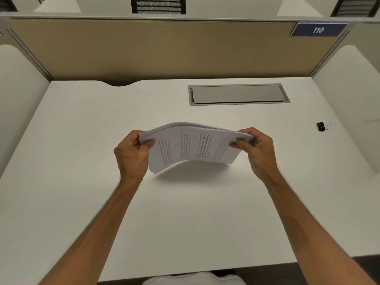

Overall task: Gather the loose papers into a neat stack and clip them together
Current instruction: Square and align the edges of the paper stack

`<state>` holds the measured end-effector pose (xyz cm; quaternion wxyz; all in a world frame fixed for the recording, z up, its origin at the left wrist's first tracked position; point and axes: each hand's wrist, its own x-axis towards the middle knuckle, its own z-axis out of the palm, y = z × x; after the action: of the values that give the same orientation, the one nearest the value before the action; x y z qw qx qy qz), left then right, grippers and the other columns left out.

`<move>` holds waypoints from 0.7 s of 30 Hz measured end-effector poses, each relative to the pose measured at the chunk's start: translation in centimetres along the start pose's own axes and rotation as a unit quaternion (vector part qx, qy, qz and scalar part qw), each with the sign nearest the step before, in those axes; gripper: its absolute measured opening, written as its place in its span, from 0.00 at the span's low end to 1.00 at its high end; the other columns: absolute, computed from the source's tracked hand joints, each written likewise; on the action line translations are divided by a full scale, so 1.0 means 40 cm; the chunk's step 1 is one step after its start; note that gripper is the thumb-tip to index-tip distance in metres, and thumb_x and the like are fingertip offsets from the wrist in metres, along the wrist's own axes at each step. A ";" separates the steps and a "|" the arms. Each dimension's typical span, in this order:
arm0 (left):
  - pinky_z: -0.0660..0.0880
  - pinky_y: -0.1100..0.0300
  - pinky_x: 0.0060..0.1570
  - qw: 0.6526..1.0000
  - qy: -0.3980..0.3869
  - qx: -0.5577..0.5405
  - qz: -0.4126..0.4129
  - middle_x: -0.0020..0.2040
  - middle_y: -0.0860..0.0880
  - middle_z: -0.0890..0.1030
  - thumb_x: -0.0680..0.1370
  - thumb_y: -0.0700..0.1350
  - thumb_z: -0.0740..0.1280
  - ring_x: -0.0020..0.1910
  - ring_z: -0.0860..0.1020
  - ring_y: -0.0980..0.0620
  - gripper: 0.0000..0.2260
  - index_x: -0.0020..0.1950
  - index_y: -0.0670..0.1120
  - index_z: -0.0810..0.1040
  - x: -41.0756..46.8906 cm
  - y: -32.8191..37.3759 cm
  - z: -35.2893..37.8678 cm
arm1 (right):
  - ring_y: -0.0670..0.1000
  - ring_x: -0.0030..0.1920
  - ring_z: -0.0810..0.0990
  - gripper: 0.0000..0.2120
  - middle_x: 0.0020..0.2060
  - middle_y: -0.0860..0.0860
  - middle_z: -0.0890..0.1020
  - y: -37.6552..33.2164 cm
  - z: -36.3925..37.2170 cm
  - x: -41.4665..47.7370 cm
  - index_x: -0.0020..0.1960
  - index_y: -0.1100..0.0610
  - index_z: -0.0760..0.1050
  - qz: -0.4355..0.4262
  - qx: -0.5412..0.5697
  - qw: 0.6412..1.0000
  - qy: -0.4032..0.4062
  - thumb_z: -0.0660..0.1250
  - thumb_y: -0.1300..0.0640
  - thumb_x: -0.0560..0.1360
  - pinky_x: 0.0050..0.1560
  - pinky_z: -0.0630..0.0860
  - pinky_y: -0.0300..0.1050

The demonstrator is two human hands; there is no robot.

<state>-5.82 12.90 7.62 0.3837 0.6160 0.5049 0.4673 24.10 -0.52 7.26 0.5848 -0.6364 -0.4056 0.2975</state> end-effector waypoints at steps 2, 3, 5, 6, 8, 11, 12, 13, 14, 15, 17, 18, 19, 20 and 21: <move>0.80 0.64 0.43 0.999 -0.023 -0.014 -0.028 0.42 0.61 0.84 0.77 0.41 0.72 0.41 0.82 0.62 0.05 0.49 0.50 0.79 -0.009 -0.015 0.006 | 0.61 0.53 0.85 0.03 0.46 0.53 0.86 0.015 0.003 -0.006 0.50 0.56 0.80 0.009 0.027 1.000 0.004 0.70 0.62 0.77 0.51 0.84 0.55; 0.80 0.61 0.44 0.998 -0.036 -0.021 -0.044 0.45 0.59 0.84 0.79 0.43 0.71 0.44 0.82 0.60 0.04 0.52 0.50 0.78 -0.015 -0.026 0.011 | 0.61 0.54 0.84 0.04 0.47 0.54 0.85 0.024 0.003 -0.008 0.52 0.59 0.79 0.018 0.047 0.999 0.005 0.69 0.65 0.78 0.50 0.84 0.55; 0.80 0.58 0.48 0.994 -0.059 -0.043 -0.078 0.50 0.55 0.83 0.82 0.46 0.66 0.50 0.81 0.55 0.03 0.55 0.53 0.75 -0.028 -0.050 0.022 | 0.60 0.56 0.84 0.09 0.50 0.55 0.84 0.043 0.006 -0.012 0.56 0.61 0.77 0.043 0.083 0.996 0.005 0.69 0.69 0.78 0.46 0.85 0.52; 0.79 0.58 0.49 0.991 -0.069 -0.057 -0.096 0.52 0.55 0.81 0.83 0.47 0.65 0.52 0.80 0.54 0.03 0.56 0.55 0.74 -0.037 -0.061 0.029 | 0.58 0.56 0.84 0.12 0.51 0.54 0.84 0.053 0.009 -0.014 0.58 0.60 0.77 0.059 0.094 0.994 0.004 0.68 0.70 0.77 0.45 0.85 0.51; 0.77 0.62 0.49 0.986 -0.085 -0.079 -0.123 0.55 0.56 0.80 0.84 0.46 0.63 0.55 0.80 0.57 0.07 0.58 0.58 0.71 -0.058 -0.079 0.040 | 0.57 0.55 0.84 0.15 0.51 0.53 0.85 0.073 0.020 -0.019 0.60 0.58 0.78 0.095 0.104 0.990 -0.003 0.68 0.71 0.77 0.44 0.85 0.49; 0.77 0.60 0.53 0.982 -0.089 -0.074 -0.149 0.58 0.52 0.80 0.85 0.42 0.61 0.58 0.79 0.56 0.11 0.65 0.56 0.71 -0.078 -0.099 0.051 | 0.57 0.55 0.85 0.13 0.51 0.52 0.86 0.099 0.034 -0.024 0.61 0.58 0.78 0.122 0.106 0.987 -0.008 0.66 0.69 0.79 0.47 0.85 0.47; 0.77 0.58 0.54 0.982 -0.082 -0.070 -0.153 0.58 0.51 0.80 0.85 0.41 0.60 0.58 0.79 0.54 0.12 0.64 0.55 0.72 -0.079 -0.102 0.052 | 0.58 0.55 0.85 0.12 0.53 0.53 0.86 0.104 0.037 -0.024 0.61 0.59 0.78 0.120 0.104 0.987 -0.006 0.66 0.69 0.79 0.48 0.85 0.48; 0.77 0.58 0.54 0.983 -0.071 -0.069 -0.153 0.57 0.51 0.81 0.85 0.40 0.60 0.57 0.79 0.54 0.12 0.63 0.55 0.74 -0.080 -0.103 0.051 | 0.58 0.56 0.85 0.12 0.53 0.54 0.86 0.108 0.039 -0.023 0.61 0.59 0.79 0.117 0.102 0.988 -0.003 0.67 0.68 0.79 0.50 0.85 0.49; 0.77 0.61 0.52 0.984 -0.060 -0.069 -0.152 0.55 0.53 0.82 0.84 0.39 0.60 0.55 0.80 0.57 0.13 0.61 0.56 0.75 -0.079 -0.101 0.050 | 0.58 0.56 0.85 0.11 0.53 0.55 0.86 0.109 0.038 -0.023 0.60 0.59 0.79 0.113 0.102 0.988 0.001 0.67 0.68 0.79 0.51 0.85 0.50; 0.77 0.66 0.49 0.985 -0.050 -0.069 -0.149 0.53 0.56 0.82 0.84 0.38 0.61 0.52 0.80 0.61 0.14 0.60 0.57 0.76 -0.078 -0.099 0.047 | 0.58 0.55 0.85 0.11 0.53 0.55 0.86 0.110 0.036 -0.023 0.59 0.59 0.80 0.109 0.100 0.989 0.008 0.67 0.68 0.79 0.52 0.84 0.51; 0.76 0.71 0.45 0.986 -0.045 -0.072 -0.142 0.52 0.59 0.82 0.84 0.37 0.61 0.49 0.80 0.67 0.16 0.58 0.59 0.76 -0.079 -0.098 0.040 | 0.58 0.56 0.85 0.11 0.52 0.55 0.86 0.113 0.031 -0.024 0.58 0.57 0.81 0.105 0.096 0.990 0.018 0.69 0.68 0.78 0.54 0.83 0.53; 0.76 0.72 0.45 0.986 -0.054 -0.077 -0.140 0.53 0.59 0.82 0.84 0.37 0.60 0.50 0.80 0.67 0.16 0.58 0.59 0.76 -0.081 -0.102 0.039 | 0.59 0.56 0.85 0.11 0.52 0.56 0.86 0.115 0.030 -0.026 0.58 0.57 0.81 0.106 0.095 0.990 0.017 0.69 0.68 0.78 0.55 0.83 0.53; 0.76 0.72 0.45 0.984 -0.069 -0.079 -0.141 0.54 0.58 0.81 0.84 0.38 0.60 0.53 0.79 0.65 0.15 0.59 0.59 0.75 -0.086 -0.107 0.040 | 0.59 0.56 0.84 0.12 0.53 0.57 0.86 0.118 0.030 -0.030 0.59 0.58 0.80 0.108 0.096 0.989 0.012 0.69 0.68 0.77 0.55 0.83 0.54; 0.77 0.71 0.45 0.983 -0.086 -0.078 -0.142 0.55 0.57 0.81 0.85 0.38 0.59 0.55 0.79 0.62 0.15 0.60 0.59 0.74 -0.091 -0.112 0.041 | 0.59 0.56 0.85 0.13 0.53 0.57 0.86 0.121 0.032 -0.034 0.60 0.58 0.80 0.110 0.099 0.989 0.006 0.69 0.68 0.78 0.55 0.83 0.54; 0.77 0.70 0.45 0.982 -0.098 -0.073 -0.144 0.56 0.57 0.80 0.85 0.39 0.58 0.57 0.78 0.59 0.15 0.61 0.59 0.72 -0.096 -0.115 0.044 | 0.58 0.55 0.85 0.13 0.52 0.57 0.86 0.123 0.036 -0.038 0.60 0.58 0.80 0.111 0.101 0.989 0.002 0.69 0.69 0.78 0.53 0.84 0.53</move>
<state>-5.57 10.03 2.07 0.5385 0.5503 0.5125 0.3802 22.94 -1.04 2.06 0.6104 -0.6158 -0.2988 0.3987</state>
